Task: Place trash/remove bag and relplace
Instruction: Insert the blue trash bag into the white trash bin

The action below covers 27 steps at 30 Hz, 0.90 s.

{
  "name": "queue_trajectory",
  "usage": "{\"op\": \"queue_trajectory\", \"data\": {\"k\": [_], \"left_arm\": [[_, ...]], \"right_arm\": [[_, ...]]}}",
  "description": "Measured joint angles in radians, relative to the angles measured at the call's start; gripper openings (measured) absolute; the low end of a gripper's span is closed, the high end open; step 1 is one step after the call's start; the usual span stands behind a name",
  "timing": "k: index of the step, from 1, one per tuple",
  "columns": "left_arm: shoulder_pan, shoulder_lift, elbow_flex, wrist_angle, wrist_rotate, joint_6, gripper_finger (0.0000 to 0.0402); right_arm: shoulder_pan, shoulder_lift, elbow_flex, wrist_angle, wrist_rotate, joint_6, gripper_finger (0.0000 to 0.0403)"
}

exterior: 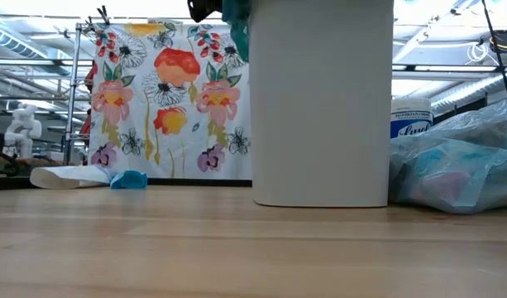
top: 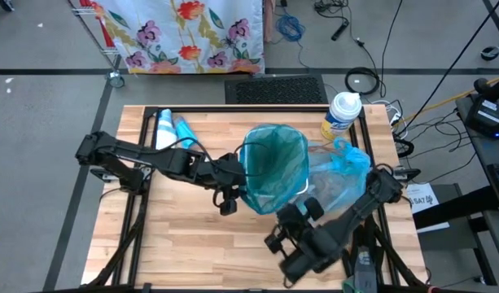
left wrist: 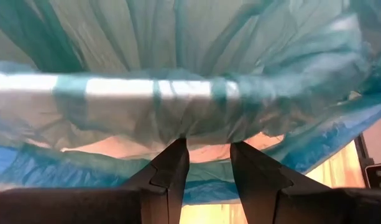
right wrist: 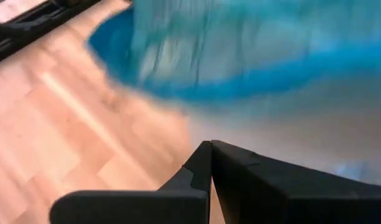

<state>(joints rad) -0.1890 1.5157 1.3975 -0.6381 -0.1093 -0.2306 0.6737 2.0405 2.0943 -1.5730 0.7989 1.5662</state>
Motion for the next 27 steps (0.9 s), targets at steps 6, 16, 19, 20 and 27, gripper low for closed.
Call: {"op": "queue_trajectory", "data": {"k": [6, 16, 19, 20, 27], "left_arm": [[0.000, 0.021, -0.022, 0.056, 0.000, 0.001, 0.0125], [0.000, 0.024, -0.127, 0.187, 0.014, -0.019, 0.0125], [-0.004, 0.012, -0.127, 0.211, 0.024, -0.025, 0.0125], [-0.007, -0.001, -0.127, 0.217, 0.024, -0.026, 0.0125], [-0.007, -0.105, -0.122, 0.244, 0.001, -0.019, 0.0125]], "right_arm": [[0.060, -0.037, -0.001, 0.001, -0.077, 0.048, 0.0000], [0.074, -0.117, -0.001, 0.001, -0.091, 0.012, 0.0000], [0.077, -0.141, -0.001, 0.001, -0.132, 0.008, 0.0000], [0.081, -0.147, -0.001, 0.001, -0.141, 0.006, 0.0000], [0.121, -0.199, -0.001, 0.002, 0.006, -0.004, 0.0000]]}}
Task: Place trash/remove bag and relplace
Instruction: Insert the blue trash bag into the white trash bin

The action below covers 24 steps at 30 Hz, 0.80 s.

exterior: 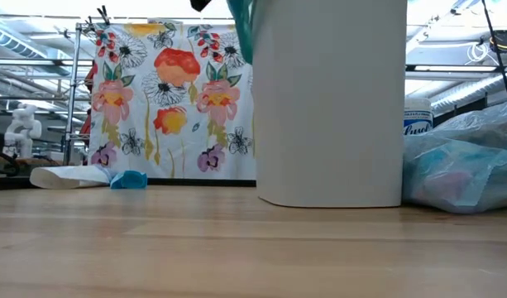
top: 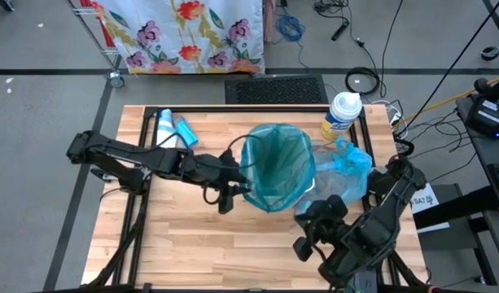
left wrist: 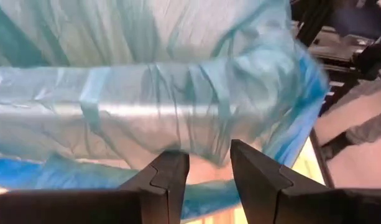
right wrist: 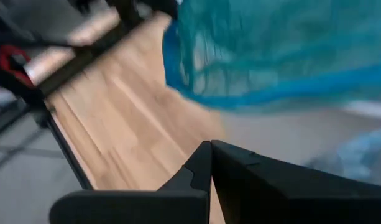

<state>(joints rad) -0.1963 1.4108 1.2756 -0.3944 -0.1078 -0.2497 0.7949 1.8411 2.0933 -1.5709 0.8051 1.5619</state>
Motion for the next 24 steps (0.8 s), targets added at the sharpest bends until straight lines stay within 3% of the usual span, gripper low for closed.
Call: {"op": "queue_trajectory", "data": {"k": [2, 15, 24], "left_arm": [[0.000, -0.031, -0.004, -0.029, -0.002, 0.000, 0.0125], [0.000, -0.094, -0.002, -0.016, -0.005, -0.006, 0.0125], [0.002, -0.092, -0.002, -0.058, -0.006, 0.003, 0.0125]], "right_arm": [[0.003, -0.015, 0.000, 0.000, 0.052, 0.000, 0.0000], [-0.156, -0.074, -0.063, 0.000, 0.053, -0.125, 0.0000], [-0.245, -0.140, -0.114, 0.000, -0.172, -0.150, 0.0000]]}}
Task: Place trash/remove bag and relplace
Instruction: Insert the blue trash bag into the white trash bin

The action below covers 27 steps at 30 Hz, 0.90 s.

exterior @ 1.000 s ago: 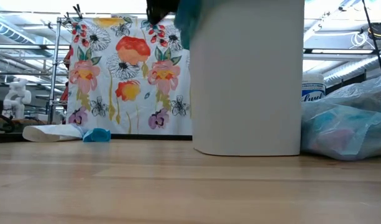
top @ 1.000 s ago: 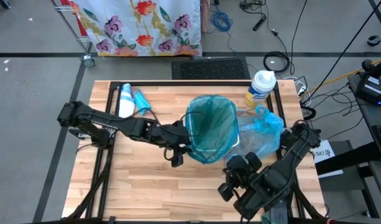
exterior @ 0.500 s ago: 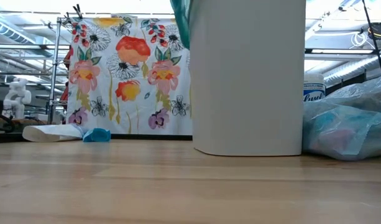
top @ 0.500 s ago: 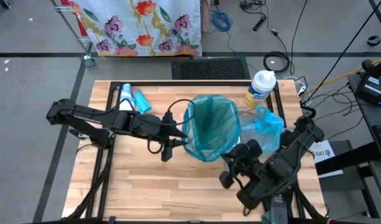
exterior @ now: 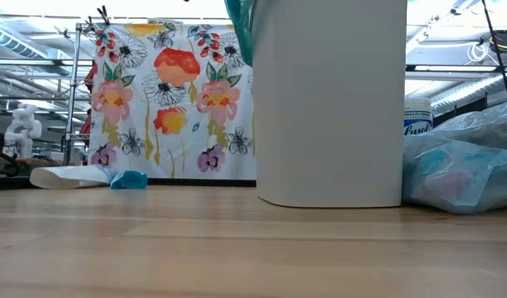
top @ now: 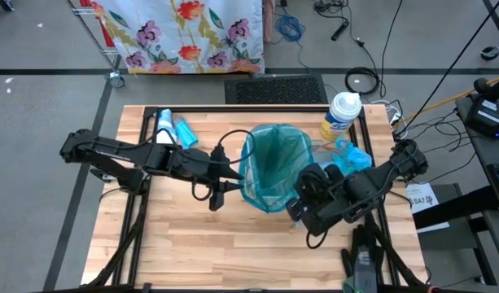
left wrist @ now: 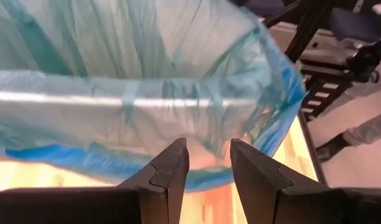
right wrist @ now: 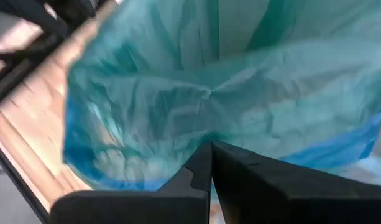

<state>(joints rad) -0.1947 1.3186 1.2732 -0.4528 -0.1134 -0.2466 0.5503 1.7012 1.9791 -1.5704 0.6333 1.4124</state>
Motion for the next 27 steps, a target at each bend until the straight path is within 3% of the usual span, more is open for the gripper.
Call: {"op": "queue_trajectory", "data": {"k": [5, 16, 20, 27], "left_arm": [[0.000, 0.001, 0.000, -0.028, -0.028, 0.017, 0.0125], [0.005, 0.001, 0.000, -0.051, -0.032, 0.024, 0.0125], [0.005, 0.001, 0.000, -0.056, -0.032, 0.024, 0.0125], [0.005, 0.001, 0.000, -0.056, -0.032, 0.020, 0.0125]], "right_arm": [[0.007, -0.008, -0.054, 0.003, -0.015, 0.040, 0.0000], [0.125, -0.146, -0.241, -0.003, 0.097, 0.284, 0.0000], [0.157, -0.187, -0.246, -0.001, 0.153, 0.301, 0.0000], [0.172, -0.254, -0.246, -0.001, 0.153, 0.276, 0.0000]]}}
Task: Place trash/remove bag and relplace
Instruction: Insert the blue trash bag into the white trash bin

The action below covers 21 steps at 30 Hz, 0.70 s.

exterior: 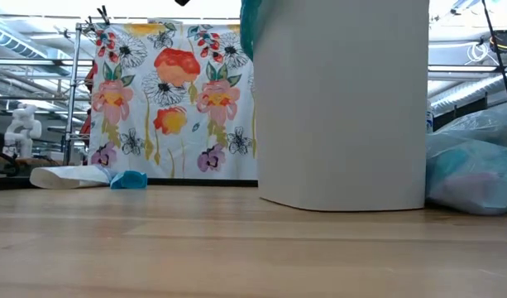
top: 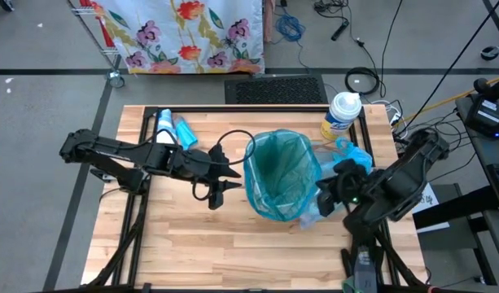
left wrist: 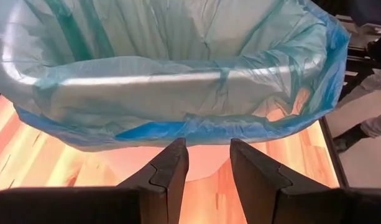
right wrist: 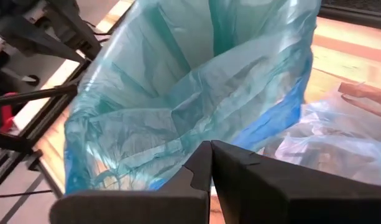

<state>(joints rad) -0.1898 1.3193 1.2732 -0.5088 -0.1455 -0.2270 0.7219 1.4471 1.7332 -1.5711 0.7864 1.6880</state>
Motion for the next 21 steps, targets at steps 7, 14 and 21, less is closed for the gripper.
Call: {"op": "queue_trajectory", "data": {"k": [7, 14, 21], "left_arm": [[0.000, -0.028, -0.011, -0.121, -0.085, -0.004, 0.0125], [0.000, -0.228, -0.179, -0.080, -0.149, -0.078, 0.0125], [0.000, -0.482, -0.432, -0.018, -0.167, -0.216, 0.0125]], "right_arm": [[-0.023, -0.121, -0.129, 0.001, -0.043, 0.008, 0.0000], [0.010, -0.252, -0.430, 0.052, -0.076, 0.229, 0.0000], [0.000, -0.287, -0.679, 0.388, -0.007, 0.210, 0.0000]]}}
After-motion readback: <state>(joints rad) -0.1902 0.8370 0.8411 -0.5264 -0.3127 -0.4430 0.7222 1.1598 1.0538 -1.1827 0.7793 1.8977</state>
